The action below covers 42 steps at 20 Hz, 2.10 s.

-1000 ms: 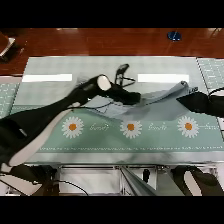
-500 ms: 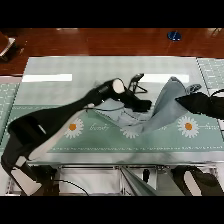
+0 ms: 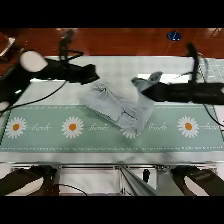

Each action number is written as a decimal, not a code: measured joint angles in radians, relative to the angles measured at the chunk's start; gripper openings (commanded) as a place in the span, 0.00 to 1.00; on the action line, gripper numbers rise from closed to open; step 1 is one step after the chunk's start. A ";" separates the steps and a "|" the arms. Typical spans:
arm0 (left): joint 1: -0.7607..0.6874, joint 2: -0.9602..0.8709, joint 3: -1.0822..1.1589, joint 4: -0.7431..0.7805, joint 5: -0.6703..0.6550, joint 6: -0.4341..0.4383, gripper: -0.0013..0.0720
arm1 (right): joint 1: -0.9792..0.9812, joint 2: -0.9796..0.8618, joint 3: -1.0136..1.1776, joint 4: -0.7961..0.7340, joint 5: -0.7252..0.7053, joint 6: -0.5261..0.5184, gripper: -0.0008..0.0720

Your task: Fold the shirts.

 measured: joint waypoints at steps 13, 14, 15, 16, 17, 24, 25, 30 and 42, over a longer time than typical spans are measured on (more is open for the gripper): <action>0.168 0.552 -0.380 0.209 0.040 -0.068 0.04 | 0.250 -0.831 0.709 0.055 -0.066 0.068 0.26; 0.172 0.549 -0.383 0.211 0.040 -0.069 0.04 | 0.256 -0.860 0.728 0.074 -0.069 0.075 0.48; 0.175 0.544 -0.385 0.214 0.040 -0.072 0.04 | 0.262 -0.884 0.742 0.086 -0.066 0.076 0.58; 0.178 0.537 -0.386 0.218 0.041 -0.074 0.04 | 0.265 -0.905 0.752 0.095 -0.060 0.079 0.58; 0.179 0.530 -0.388 0.220 0.042 -0.076 0.04 | 0.265 -0.919 0.758 0.100 -0.047 0.084 0.58; 0.183 0.508 -0.418 0.224 0.041 -0.081 0.04 | 0.119 -0.775 0.756 -0.124 0.263 0.110 0.58; 0.183 0.507 -0.428 0.224 0.042 -0.087 0.04 | 0.094 -0.702 0.724 -0.240 0.309 0.125 0.58; 0.183 0.505 -0.463 0.224 0.043 -0.105 0.04 | -0.026 -0.211 0.252 -0.650 0.233 0.297 0.58; 0.183 0.499 -0.476 0.218 0.066 -0.128 0.04 | 0.021 -0.054 -0.517 -0.024 -0.404 0.353 0.58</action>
